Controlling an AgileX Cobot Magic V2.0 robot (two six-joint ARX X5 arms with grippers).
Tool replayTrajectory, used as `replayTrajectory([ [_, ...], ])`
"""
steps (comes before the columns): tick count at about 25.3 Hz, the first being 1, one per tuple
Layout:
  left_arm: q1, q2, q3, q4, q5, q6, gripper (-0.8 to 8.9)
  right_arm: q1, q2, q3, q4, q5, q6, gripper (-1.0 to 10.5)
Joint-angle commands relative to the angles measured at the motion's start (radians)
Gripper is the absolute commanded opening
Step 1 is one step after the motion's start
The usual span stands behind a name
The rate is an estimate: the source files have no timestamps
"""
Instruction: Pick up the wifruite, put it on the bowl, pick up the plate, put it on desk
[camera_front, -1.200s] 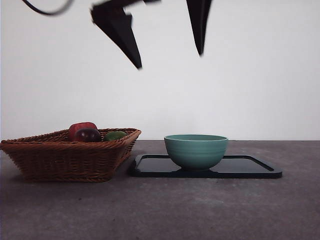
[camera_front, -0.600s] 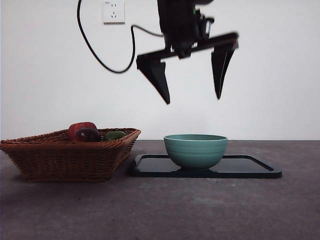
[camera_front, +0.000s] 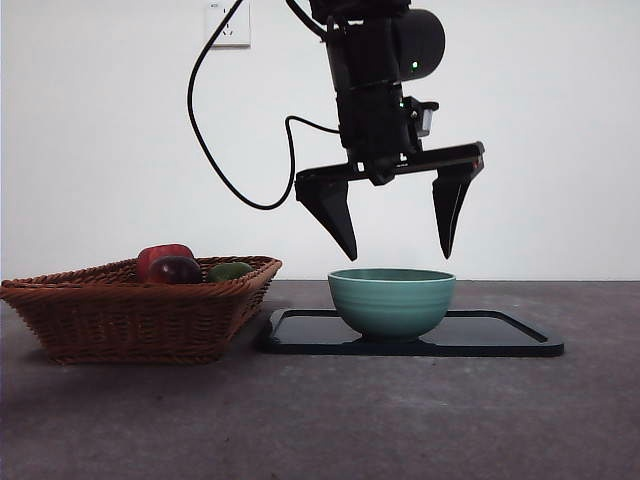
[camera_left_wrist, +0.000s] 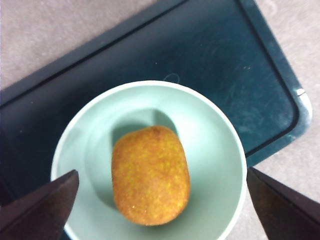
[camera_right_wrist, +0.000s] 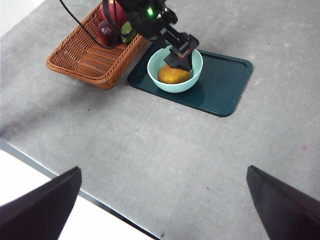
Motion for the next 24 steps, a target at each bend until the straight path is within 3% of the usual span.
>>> replayTrajectory([
  [1, -0.006, 0.045, 0.036, 0.015, 0.003, 0.023, 6.47, 0.007, 0.0, 0.009, -0.073, -0.001, 0.011, 6.1],
  [14, -0.005, 0.116, 0.036, 0.051, -0.007, 0.048, 6.05, 0.007, 0.0, 0.009, -0.073, -0.001, 0.011, 6.1],
  [17, 0.0, 0.121, 0.036, 0.05, -0.011, 0.05, 4.9, 0.007, 0.0, 0.009, -0.073, -0.001, 0.011, 6.1],
  [24, 0.001, 0.13, 0.036, 0.047, -0.011, 0.068, 4.28, 0.007, 0.0, 0.009, -0.073, -0.001, 0.011, 6.1],
])
